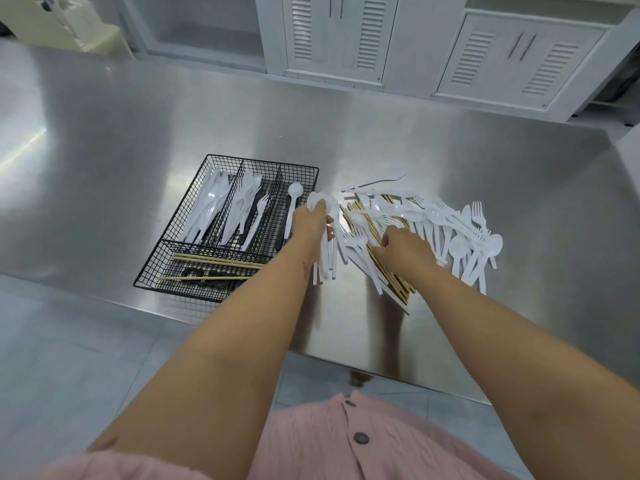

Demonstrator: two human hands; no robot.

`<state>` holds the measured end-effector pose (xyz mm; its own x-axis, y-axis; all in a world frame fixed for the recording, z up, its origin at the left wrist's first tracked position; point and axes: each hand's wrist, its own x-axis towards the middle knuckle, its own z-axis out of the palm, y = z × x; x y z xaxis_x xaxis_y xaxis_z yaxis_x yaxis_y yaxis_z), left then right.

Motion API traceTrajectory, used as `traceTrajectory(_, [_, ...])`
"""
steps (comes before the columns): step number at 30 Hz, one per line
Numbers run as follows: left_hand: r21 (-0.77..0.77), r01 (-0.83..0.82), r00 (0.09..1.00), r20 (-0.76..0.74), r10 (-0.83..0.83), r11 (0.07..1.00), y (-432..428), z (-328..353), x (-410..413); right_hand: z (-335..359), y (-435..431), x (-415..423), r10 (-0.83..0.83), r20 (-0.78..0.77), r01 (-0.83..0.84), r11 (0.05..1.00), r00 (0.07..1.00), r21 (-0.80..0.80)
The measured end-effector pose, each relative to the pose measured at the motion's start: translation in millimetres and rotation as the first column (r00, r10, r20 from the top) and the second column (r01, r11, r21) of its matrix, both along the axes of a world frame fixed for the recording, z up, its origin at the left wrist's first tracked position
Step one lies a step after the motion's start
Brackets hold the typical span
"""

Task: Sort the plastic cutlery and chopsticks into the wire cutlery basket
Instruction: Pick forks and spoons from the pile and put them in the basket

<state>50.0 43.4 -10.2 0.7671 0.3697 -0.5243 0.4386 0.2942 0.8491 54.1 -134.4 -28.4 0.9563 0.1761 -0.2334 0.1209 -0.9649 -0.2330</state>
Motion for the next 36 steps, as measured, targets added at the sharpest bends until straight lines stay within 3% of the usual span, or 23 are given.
traceTrajectory(4, [-0.053, 0.004, 1.0, -0.004, -0.005, 0.999, 1, 8, -2, -6, 9, 2, 0.067, 0.073, -0.053, 0.984, 0.995, -0.171])
traceTrajectory(11, [-0.05, 0.012, 1.0, -0.008, -0.012, 0.999, 8, 10, -4, -4, 16, 5, 0.092, 0.076, -0.072, 0.968, 0.993, -0.241])
traceTrajectory(17, [-0.028, 0.019, 1.0, -0.017, -0.019, 0.999, 10, 7, -3, 0, 18, 3, 0.097, 0.062, -0.083, 0.976, 0.993, -0.203])
traceTrajectory(20, [-0.022, 0.044, 0.999, -0.029, -0.045, 0.999, 10, 6, -2, 0, 17, 4, 0.127, 0.071, -0.116, 0.984, 0.989, -0.138])
traceTrajectory(29, [0.047, 0.083, 0.996, -0.033, -0.081, 0.995, 4, 10, 2, 20, 25, 1, 0.163, 0.014, -0.161, 0.954, 0.987, 0.252])
traceTrajectory(36, [-0.114, 0.032, 0.999, 0.026, -0.029, 0.993, 11, 16, 6, 36, 45, -4, 0.221, -0.052, -0.188, 0.914, 0.974, 0.359])
